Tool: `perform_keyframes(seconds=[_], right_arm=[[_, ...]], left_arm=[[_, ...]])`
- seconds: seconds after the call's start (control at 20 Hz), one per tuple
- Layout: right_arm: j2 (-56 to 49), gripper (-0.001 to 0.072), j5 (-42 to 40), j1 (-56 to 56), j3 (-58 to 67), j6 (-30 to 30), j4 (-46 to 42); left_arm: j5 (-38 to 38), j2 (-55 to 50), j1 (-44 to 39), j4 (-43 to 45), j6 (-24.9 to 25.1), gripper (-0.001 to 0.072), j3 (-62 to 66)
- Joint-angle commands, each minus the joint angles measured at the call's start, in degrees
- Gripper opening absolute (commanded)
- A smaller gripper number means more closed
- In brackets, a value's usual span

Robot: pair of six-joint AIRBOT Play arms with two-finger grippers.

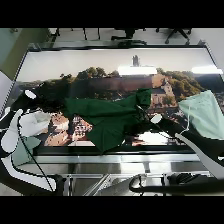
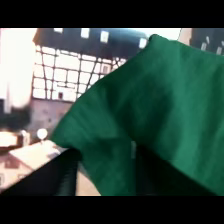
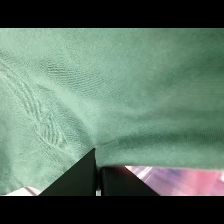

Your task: Fold the shirts.

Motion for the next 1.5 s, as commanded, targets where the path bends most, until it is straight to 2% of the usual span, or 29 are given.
perform_keyframes(seconds=[0.0,0.05,0.25,0.45,0.7,0.8,0.9,1.2,1.45], right_arm=[[1.36,0.0022,0.0,-0.02,0.13,-1.55,0.59],[2.58,0.0022,0.35,-0.11,0.55,-1.88,0.33],[10.34,0.0021,1.01,-1.36,7.02,-3.15,-0.26],[18.69,0.002,5.92,-8.39,22.51,-6.45,-0.5],[23.37,0.0021,7.08,-20.09,51.43,-7.78,-0.5],[23.69,0.002,7.15,-23.74,61.48,-6.84,-0.52],[23.69,0.002,8.15,-26.14,69.88,-5.03,-0.52],[24.2,0.002,9.9,-26.58,75.71,-4.57,-2.32],[20.76,0.002,17.09,-26.64,74.82,-3.63,-8.26]], left_arm=[[-1.6,-1.42,0.04,0.72,0.07,0.0082,1.22],[-4.02,-1.36,0.07,0.72,0.81,0.0013,3.02],[-14.23,3.67,-0.74,0.55,1.22,0.0012,13.84],[-23.04,13.25,-0.17,0.46,-1.81,0.0012,29.24],[-22.32,28.63,4.63,0.7,-12.07,0.0012,43.15],[-26.08,33.14,8.2,0.63,-15.56,0.0012,47.01],[-29.59,38.12,11.32,0.48,-16.46,0.0012,47.3],[-27.08,50.4,14.19,0.52,-16.35,0.0012,38.66],[-20.2,48.68,11.5,-2.36,-15.39,0.0012,38.71]])
